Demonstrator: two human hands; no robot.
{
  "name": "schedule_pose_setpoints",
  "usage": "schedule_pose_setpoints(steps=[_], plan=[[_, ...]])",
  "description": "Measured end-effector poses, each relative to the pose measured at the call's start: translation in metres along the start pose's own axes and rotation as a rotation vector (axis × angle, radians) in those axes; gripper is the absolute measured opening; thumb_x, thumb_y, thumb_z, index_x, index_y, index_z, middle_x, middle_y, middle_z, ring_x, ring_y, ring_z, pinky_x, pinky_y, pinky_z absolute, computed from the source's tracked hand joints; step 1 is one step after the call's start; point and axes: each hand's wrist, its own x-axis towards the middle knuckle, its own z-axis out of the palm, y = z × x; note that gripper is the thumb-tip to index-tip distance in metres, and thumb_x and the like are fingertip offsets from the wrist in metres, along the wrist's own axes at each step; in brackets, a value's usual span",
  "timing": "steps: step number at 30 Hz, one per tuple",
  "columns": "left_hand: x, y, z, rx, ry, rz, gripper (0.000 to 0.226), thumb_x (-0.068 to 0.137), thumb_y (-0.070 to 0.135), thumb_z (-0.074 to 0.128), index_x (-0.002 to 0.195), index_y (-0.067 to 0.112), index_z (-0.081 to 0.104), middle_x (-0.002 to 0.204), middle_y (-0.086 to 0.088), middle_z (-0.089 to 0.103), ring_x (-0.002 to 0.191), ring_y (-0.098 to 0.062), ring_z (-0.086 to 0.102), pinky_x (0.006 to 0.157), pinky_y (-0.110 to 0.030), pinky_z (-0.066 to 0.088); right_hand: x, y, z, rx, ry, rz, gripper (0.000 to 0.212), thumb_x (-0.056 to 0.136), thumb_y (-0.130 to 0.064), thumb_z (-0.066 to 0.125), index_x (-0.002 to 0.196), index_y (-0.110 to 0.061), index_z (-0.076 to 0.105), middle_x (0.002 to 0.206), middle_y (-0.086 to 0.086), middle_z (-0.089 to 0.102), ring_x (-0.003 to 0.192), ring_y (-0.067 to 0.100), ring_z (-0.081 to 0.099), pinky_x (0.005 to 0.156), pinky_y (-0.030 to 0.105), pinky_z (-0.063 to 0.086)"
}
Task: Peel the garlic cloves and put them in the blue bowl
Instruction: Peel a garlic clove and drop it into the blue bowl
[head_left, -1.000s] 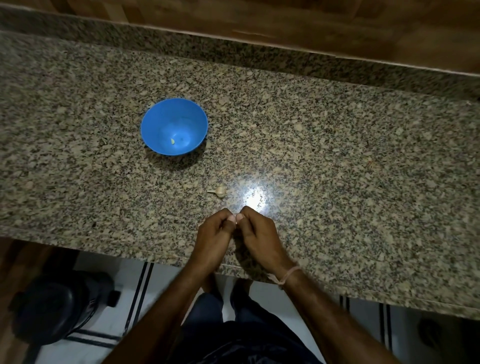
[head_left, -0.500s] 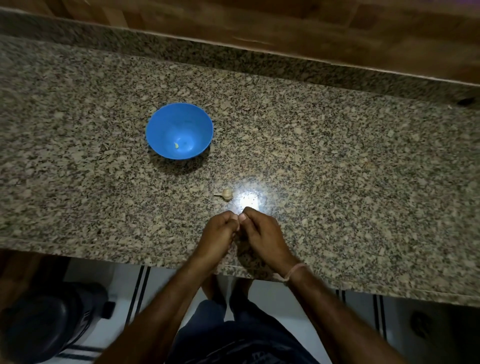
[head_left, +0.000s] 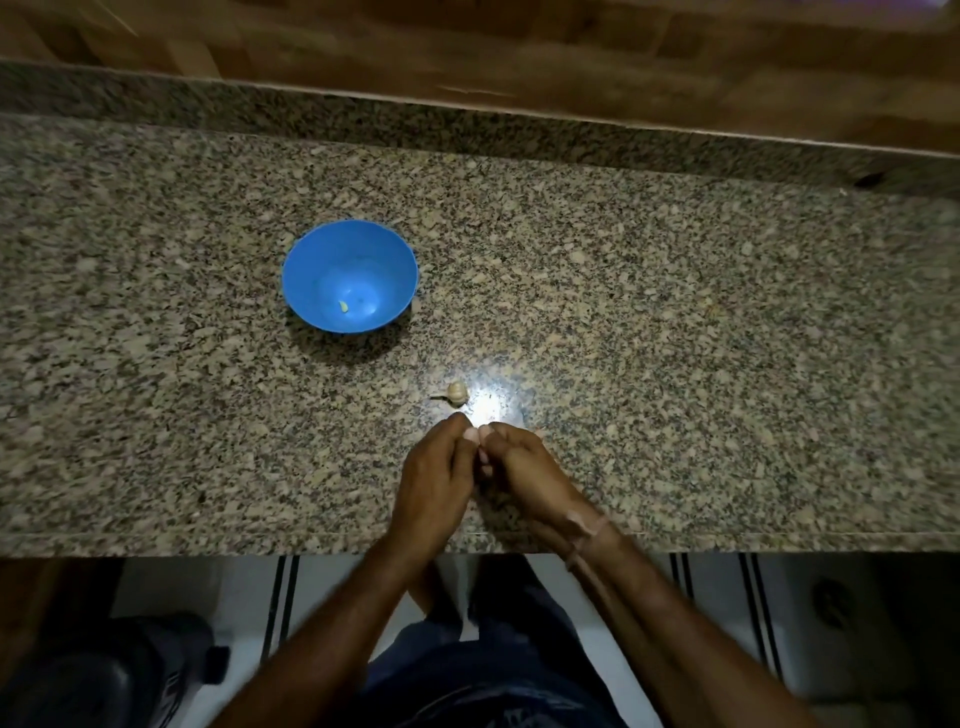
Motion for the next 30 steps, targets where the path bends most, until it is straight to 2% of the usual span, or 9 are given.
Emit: schedule_pose_setpoints(steps=[2, 4, 6, 8, 11, 13, 15, 21, 30], plan=[[0.008, 0.005, -0.006, -0.214, -0.125, -0.221, 0.032, 0.107, 0.019, 0.046, 0.076, 0.019, 0.05, 0.063, 0.004, 0.047, 0.055, -0.011, 0.042, 0.052, -0.029, 0.032, 0.001, 0.013, 0.0, -0.264, 0.087, -0.224, 0.035, 0.11, -0.023, 0.05, 0.078, -0.011, 0.054, 0.066, 0.0, 0.055, 0.061, 0.015, 0.05, 0.057, 0.026, 0.041], [0.015, 0.017, -0.009, -0.555, -0.277, -0.624, 0.034, 0.106, 0.016, 0.043, 0.072, 0.017, 0.047, 0.057, 0.002, 0.036, 0.046, -0.01, 0.031, 0.044, -0.025, 0.025, 0.007, 0.026, -0.008, -0.615, 0.189, -0.507, 0.031, 0.107, -0.024, 0.049, 0.078, -0.013, 0.052, 0.067, -0.002, 0.053, 0.065, 0.019, 0.05, 0.06, 0.032, 0.036], [0.017, 0.022, -0.012, -0.696, -0.33, -0.777, 0.036, 0.106, 0.016, 0.04, 0.07, 0.017, 0.045, 0.054, 0.004, 0.032, 0.044, -0.008, 0.026, 0.041, -0.021, 0.023, 0.012, 0.024, -0.009, -0.787, 0.193, -0.675, 0.028, 0.106, -0.023, 0.046, 0.078, -0.021, 0.043, 0.071, -0.007, 0.043, 0.069, 0.019, 0.043, 0.063, 0.032, 0.03], [0.014, 0.019, -0.009, -0.57, -0.25, -0.623, 0.034, 0.107, 0.017, 0.042, 0.074, 0.016, 0.049, 0.057, 0.005, 0.04, 0.049, -0.01, 0.034, 0.046, -0.024, 0.029, 0.017, 0.02, -0.009, -0.817, 0.18, -0.713, 0.028, 0.106, -0.024, 0.046, 0.079, -0.021, 0.042, 0.072, -0.007, 0.042, 0.07, 0.018, 0.043, 0.064, 0.032, 0.03], [0.01, 0.009, -0.006, -0.116, -0.044, -0.232, 0.027, 0.107, 0.026, 0.051, 0.083, 0.019, 0.06, 0.072, 0.006, 0.062, 0.066, -0.012, 0.056, 0.059, -0.028, 0.043, 0.022, 0.019, -0.013, -0.43, 0.162, -0.473, 0.025, 0.104, -0.024, 0.061, 0.08, -0.015, 0.059, 0.07, -0.001, 0.06, 0.067, 0.016, 0.057, 0.061, 0.032, 0.043], [0.011, 0.006, -0.009, -0.046, 0.012, -0.133, 0.019, 0.104, 0.025, 0.06, 0.087, 0.02, 0.067, 0.078, 0.006, 0.069, 0.073, -0.006, 0.064, 0.062, -0.019, 0.047, 0.024, 0.019, -0.015, -0.253, 0.156, -0.344, 0.016, 0.099, -0.023, 0.07, 0.084, -0.017, 0.069, 0.076, 0.0, 0.07, 0.073, 0.018, 0.066, 0.066, 0.038, 0.054], [0.012, 0.006, -0.012, -0.046, 0.046, -0.111, 0.012, 0.099, 0.021, 0.067, 0.089, 0.02, 0.072, 0.079, 0.008, 0.073, 0.076, -0.004, 0.068, 0.066, -0.02, 0.052, 0.026, 0.02, -0.017, -0.199, 0.153, -0.313, 0.011, 0.097, -0.019, 0.074, 0.086, -0.016, 0.073, 0.08, 0.0, 0.074, 0.078, 0.018, 0.07, 0.072, 0.04, 0.058], [0.016, 0.01, -0.008, -0.13, 0.097, -0.263, 0.004, 0.093, 0.02, 0.076, 0.091, 0.022, 0.08, 0.081, 0.008, 0.078, 0.079, -0.01, 0.074, 0.076, -0.038, 0.062, 0.029, 0.022, -0.019, -0.173, 0.215, -0.316, 0.009, 0.096, -0.016, 0.075, 0.087, -0.014, 0.076, 0.083, -0.002, 0.077, 0.082, 0.018, 0.074, 0.076, 0.037, 0.061], [0.021, 0.019, -0.005, -0.102, 0.141, -0.202, 0.008, 0.093, 0.017, 0.075, 0.095, 0.021, 0.081, 0.085, 0.013, 0.078, 0.083, -0.003, 0.073, 0.075, -0.028, 0.06, 0.032, 0.015, -0.025, -0.137, 0.227, -0.253, 0.016, 0.093, -0.03, 0.075, 0.083, -0.018, 0.076, 0.079, 0.0, 0.076, 0.081, 0.022, 0.074, 0.079, 0.05, 0.061]])
